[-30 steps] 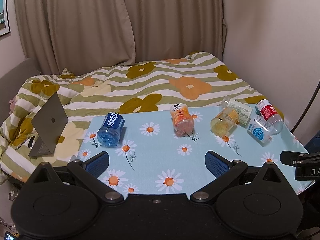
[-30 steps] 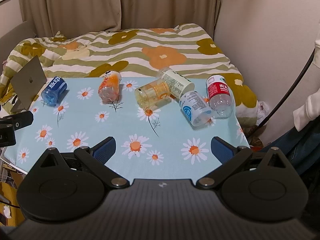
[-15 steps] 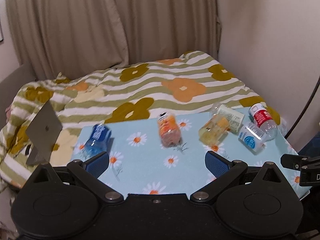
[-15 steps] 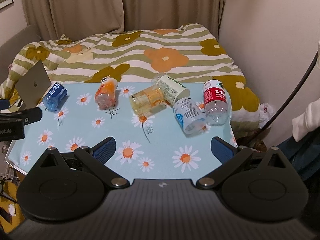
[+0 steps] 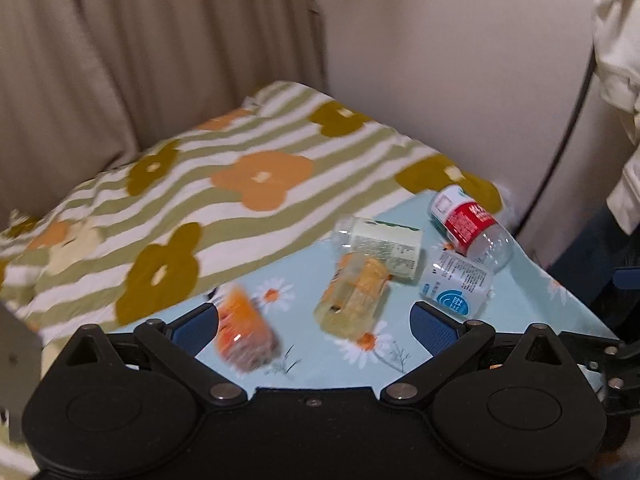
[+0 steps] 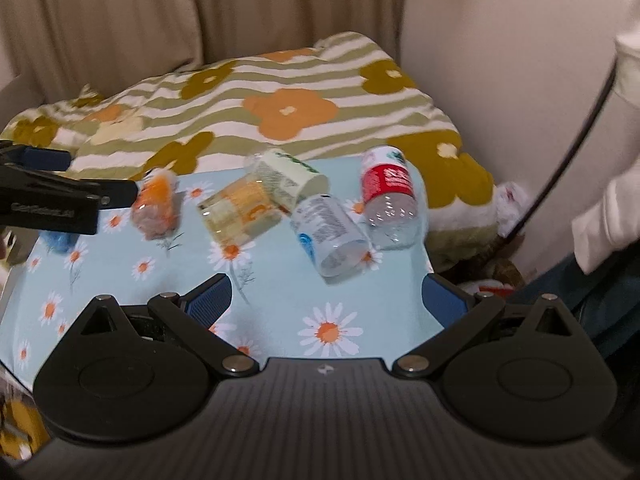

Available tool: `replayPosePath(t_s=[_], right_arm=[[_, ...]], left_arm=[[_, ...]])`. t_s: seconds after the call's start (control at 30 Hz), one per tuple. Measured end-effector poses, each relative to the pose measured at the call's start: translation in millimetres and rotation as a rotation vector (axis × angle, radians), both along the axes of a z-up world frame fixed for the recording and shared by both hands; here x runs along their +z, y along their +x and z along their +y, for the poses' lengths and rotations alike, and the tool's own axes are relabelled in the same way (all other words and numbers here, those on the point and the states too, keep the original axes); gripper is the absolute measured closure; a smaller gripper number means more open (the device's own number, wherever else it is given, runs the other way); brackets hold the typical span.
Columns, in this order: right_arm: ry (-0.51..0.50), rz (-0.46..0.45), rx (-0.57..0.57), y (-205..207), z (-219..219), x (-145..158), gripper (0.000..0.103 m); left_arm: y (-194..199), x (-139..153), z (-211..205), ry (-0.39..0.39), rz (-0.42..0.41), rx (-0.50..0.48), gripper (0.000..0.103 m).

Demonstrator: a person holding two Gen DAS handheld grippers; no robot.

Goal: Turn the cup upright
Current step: 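Move the left gripper to the lying yellow-labelled cup and close on it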

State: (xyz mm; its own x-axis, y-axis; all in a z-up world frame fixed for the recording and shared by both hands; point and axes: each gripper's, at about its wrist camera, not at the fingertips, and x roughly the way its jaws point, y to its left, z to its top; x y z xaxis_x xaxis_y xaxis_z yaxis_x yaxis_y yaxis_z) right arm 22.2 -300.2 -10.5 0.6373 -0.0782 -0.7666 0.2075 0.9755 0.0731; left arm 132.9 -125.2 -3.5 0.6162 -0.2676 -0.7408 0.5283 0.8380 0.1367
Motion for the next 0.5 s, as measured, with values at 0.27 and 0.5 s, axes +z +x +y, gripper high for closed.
replayPosePath(t_s=[0.27,0.5], right_arm=[[0.031,0.044,-0.160,19.1,-12.9,-18.3,0.000],[0.055,0.102,-0.251,26.9,-12.7,-39.3,0.000]], left_arm=[[60.3,-50.3,-44.8,0.109,0.107,-0.184,0.004],[88.6,-97.8,-69.3,0.191,0.202,-0.304,0.016]])
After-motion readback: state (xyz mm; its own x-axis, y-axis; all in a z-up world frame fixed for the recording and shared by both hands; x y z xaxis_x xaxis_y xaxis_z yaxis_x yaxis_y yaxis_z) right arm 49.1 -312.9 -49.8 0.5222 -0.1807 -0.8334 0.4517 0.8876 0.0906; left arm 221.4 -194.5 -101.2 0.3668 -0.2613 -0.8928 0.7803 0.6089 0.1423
